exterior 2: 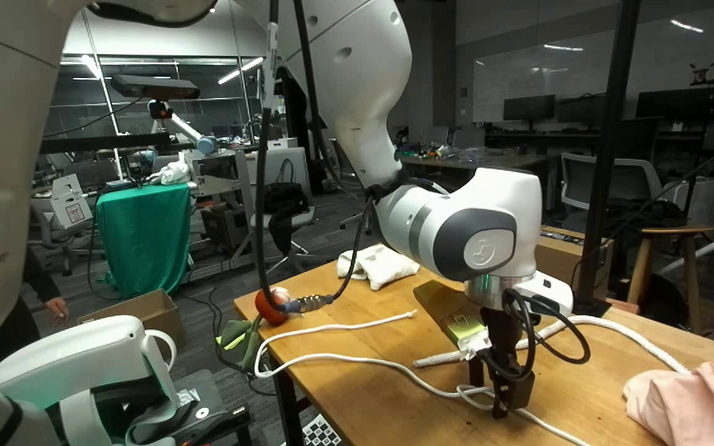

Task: Separate the things on the table

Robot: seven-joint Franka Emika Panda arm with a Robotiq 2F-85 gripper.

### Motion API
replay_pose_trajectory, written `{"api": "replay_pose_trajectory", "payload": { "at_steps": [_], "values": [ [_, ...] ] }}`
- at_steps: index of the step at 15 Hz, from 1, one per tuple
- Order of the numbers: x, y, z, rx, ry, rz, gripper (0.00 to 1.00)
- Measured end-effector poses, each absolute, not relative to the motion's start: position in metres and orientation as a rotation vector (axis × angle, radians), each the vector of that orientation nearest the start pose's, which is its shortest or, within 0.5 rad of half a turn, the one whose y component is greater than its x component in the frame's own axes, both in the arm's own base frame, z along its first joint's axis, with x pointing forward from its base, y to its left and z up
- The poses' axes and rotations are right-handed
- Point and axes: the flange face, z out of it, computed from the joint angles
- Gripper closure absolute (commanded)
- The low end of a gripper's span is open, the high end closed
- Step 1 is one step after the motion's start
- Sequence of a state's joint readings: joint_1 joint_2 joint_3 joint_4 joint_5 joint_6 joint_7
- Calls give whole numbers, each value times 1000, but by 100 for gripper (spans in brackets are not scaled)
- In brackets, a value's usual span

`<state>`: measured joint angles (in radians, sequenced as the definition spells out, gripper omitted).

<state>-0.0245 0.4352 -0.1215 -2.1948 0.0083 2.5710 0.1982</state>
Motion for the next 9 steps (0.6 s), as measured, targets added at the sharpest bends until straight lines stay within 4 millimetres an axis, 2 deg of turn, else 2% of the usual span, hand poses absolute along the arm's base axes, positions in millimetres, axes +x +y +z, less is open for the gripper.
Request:
{"api": "replay_pose_trajectory", "payload": {
  "at_steps": [1,3,5,9],
  "values": [
    [545,-83,181,-3146,548,80,77],
    [547,-85,183,-3152,557,65,85],
    [550,-85,187,-3167,556,47,91],
    [558,-85,196,-3206,561,-23,93]
  ]
}}
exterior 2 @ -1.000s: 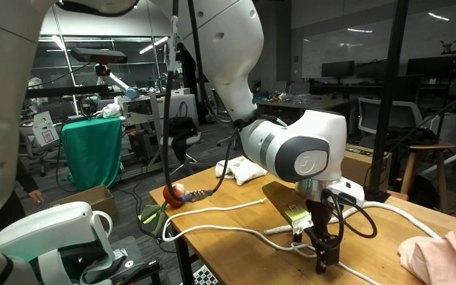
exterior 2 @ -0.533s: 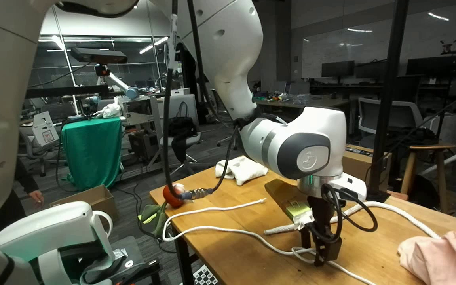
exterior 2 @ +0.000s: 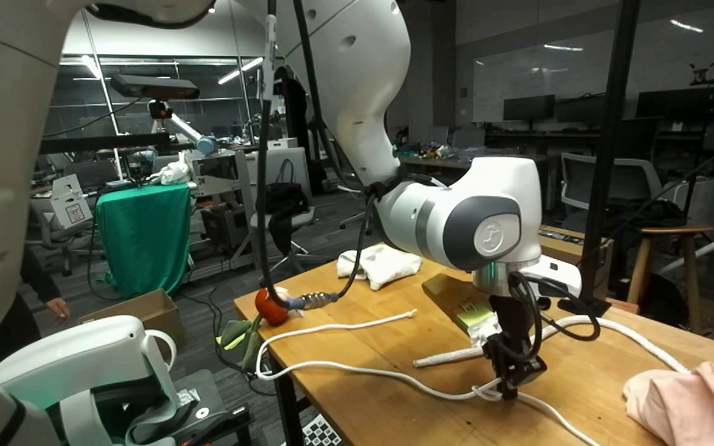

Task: Separate the things on the table

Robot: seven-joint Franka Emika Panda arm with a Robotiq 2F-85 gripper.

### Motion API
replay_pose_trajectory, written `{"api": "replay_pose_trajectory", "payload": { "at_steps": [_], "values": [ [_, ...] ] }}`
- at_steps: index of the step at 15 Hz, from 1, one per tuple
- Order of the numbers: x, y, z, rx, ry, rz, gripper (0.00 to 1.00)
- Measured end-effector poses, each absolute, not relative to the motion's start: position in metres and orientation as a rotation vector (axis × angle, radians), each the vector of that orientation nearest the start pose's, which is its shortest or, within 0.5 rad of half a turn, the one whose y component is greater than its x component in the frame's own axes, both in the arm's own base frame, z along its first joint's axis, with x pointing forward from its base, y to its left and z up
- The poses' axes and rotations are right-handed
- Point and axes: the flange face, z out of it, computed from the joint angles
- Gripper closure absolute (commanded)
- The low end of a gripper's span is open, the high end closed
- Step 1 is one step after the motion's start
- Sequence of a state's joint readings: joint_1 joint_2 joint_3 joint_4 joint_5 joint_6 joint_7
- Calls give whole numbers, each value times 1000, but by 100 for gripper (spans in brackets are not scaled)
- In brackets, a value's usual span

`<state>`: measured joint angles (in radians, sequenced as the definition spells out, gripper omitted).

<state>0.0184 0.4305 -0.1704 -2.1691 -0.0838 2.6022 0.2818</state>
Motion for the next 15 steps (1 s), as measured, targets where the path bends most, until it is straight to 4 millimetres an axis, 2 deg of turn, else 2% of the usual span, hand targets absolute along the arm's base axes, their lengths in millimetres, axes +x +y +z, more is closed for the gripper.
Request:
{"api": "replay_pose_trajectory", "payload": {
  "at_steps": [1,3,5,12,15],
  "values": [
    [561,-86,199,-3217,564,-46,96],
    [566,-90,209,-3240,577,-115,95],
    [573,-98,230,-3263,602,-228,94],
    [578,-133,336,-3245,785,-700,94],
    [573,-138,372,-3218,856,-851,94]
  ]
}}
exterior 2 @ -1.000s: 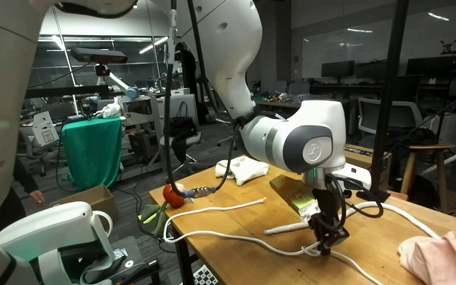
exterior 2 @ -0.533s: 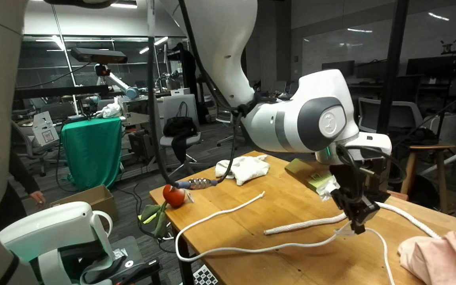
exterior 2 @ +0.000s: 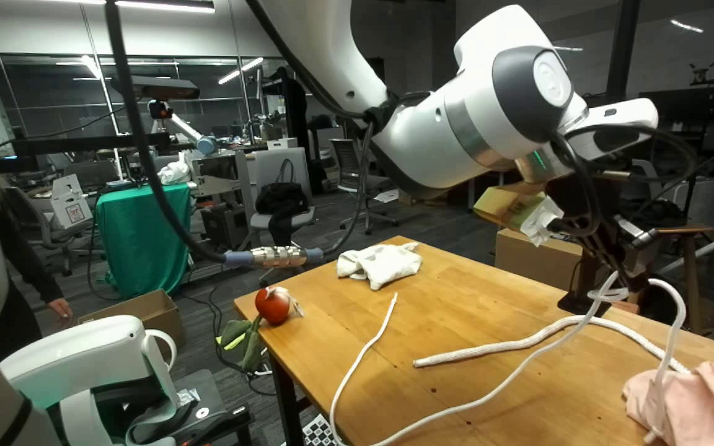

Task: Separate the things on the table

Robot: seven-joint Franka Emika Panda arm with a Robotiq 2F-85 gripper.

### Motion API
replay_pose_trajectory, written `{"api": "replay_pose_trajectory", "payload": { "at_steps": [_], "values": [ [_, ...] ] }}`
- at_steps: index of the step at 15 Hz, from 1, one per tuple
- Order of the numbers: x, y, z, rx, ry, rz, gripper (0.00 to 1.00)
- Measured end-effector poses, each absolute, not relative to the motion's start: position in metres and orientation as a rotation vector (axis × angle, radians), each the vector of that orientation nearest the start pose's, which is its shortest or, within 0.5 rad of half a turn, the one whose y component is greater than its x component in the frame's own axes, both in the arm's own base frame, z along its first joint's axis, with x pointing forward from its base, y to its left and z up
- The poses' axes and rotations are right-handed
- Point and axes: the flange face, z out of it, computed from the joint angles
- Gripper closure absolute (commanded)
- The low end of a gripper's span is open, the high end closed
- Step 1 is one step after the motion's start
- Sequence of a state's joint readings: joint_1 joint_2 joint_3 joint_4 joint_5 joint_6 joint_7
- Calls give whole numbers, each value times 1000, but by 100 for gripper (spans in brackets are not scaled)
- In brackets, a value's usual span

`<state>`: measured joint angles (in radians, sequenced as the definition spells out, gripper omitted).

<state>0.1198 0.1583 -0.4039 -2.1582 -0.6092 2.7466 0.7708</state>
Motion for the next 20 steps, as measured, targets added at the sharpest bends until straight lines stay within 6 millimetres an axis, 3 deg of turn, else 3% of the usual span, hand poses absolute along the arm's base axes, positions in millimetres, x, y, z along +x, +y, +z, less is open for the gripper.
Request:
{"api": "replay_pose_trajectory", "payload": {
  "at_steps": [3,12,15,20],
  "values": [
    [567,-137,393,-3194,900,-959,94],
    [550,-125,428,-3072,980,-1194,94],
    [542,-119,411,-3077,940,-1147,94],
    [520,-96,344,-3118,726,-897,94]
  ]
}}
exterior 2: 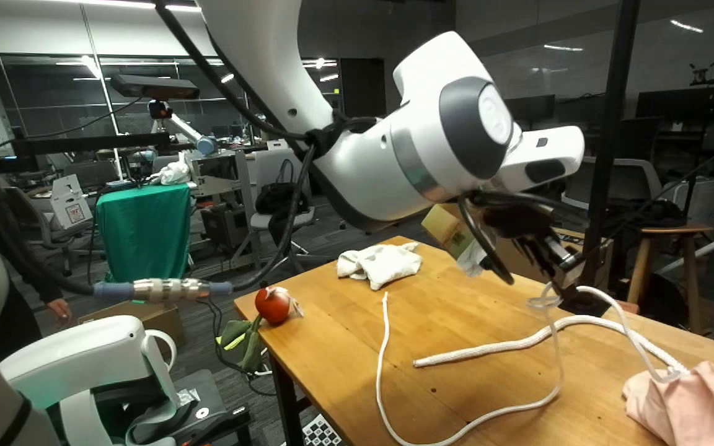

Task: Separate the things on the table

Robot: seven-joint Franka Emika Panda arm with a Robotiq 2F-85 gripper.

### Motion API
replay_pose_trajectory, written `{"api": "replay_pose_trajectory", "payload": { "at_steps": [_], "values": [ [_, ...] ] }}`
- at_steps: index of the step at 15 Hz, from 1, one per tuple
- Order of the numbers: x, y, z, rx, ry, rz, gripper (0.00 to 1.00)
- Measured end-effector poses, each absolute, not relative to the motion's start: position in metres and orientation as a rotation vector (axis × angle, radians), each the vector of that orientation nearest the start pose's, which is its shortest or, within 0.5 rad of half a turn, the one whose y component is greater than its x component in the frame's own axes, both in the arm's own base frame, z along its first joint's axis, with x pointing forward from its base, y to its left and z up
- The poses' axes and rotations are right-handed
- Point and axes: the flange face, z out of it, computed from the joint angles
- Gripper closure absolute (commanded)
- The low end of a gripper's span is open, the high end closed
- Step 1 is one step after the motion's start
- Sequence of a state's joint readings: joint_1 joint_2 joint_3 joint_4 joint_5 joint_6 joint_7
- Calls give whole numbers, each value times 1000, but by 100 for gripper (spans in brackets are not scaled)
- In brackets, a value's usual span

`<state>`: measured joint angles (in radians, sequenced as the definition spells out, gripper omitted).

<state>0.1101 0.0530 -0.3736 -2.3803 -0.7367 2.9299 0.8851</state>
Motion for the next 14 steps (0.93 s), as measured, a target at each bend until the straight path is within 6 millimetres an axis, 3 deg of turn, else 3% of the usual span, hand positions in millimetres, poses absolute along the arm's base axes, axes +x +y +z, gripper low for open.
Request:
{"api": "replay_pose_trajectory", "payload": {
  "at_steps": [5,9,11,14],
  "values": [
    [499,-43,271,-3139,450,-575,95],
    [488,-10,241,-3120,237,-335,95],
    [486,-17,238,-3102,172,-225,95],
    [488,-60,246,-3078,140,-120,95]
  ]
}}
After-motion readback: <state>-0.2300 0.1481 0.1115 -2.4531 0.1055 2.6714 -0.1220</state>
